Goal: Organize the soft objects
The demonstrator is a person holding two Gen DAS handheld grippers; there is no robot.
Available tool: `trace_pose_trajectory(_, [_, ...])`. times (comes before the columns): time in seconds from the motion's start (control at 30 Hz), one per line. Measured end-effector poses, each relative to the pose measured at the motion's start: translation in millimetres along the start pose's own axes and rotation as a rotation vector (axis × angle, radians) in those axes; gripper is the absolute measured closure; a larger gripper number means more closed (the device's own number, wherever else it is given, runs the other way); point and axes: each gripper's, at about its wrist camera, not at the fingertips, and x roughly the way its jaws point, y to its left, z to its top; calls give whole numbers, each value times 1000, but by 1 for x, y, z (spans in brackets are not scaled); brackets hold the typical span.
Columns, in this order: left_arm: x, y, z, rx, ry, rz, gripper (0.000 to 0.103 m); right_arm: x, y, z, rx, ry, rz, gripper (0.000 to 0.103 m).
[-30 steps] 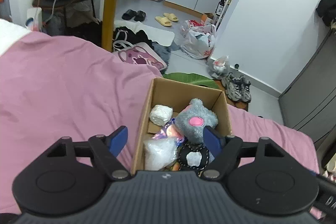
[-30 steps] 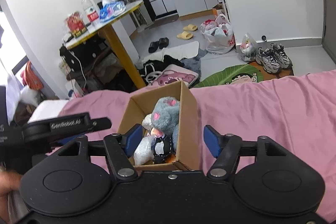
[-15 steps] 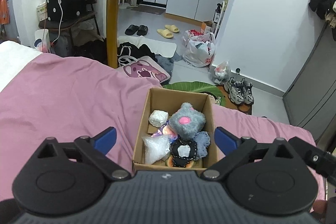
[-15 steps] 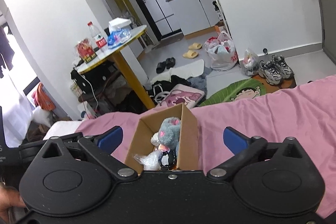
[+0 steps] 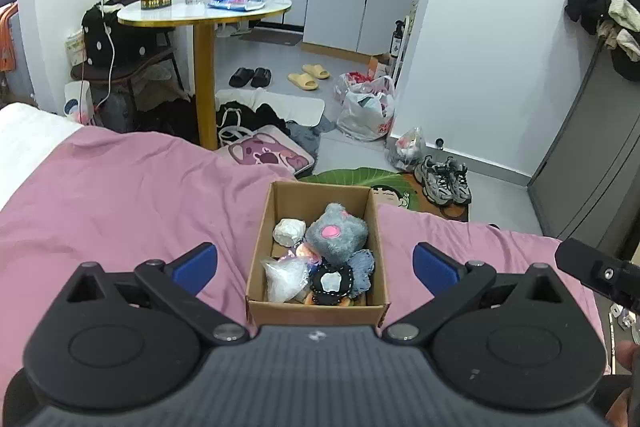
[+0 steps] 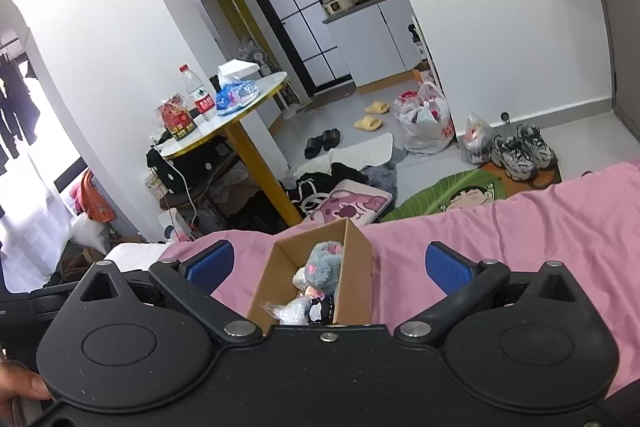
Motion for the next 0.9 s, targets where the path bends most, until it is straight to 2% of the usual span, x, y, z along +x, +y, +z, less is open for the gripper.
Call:
trace_pose_trajectory(0.47, [-48, -7, -6, 33, -41, -12, 0, -39, 14, 5, -52, 8, 43, 0])
trace_pose_trajectory(0.9, [-80, -16, -24, 57, -70, -46, 0, -65, 15, -4, -81, 1, 39, 0])
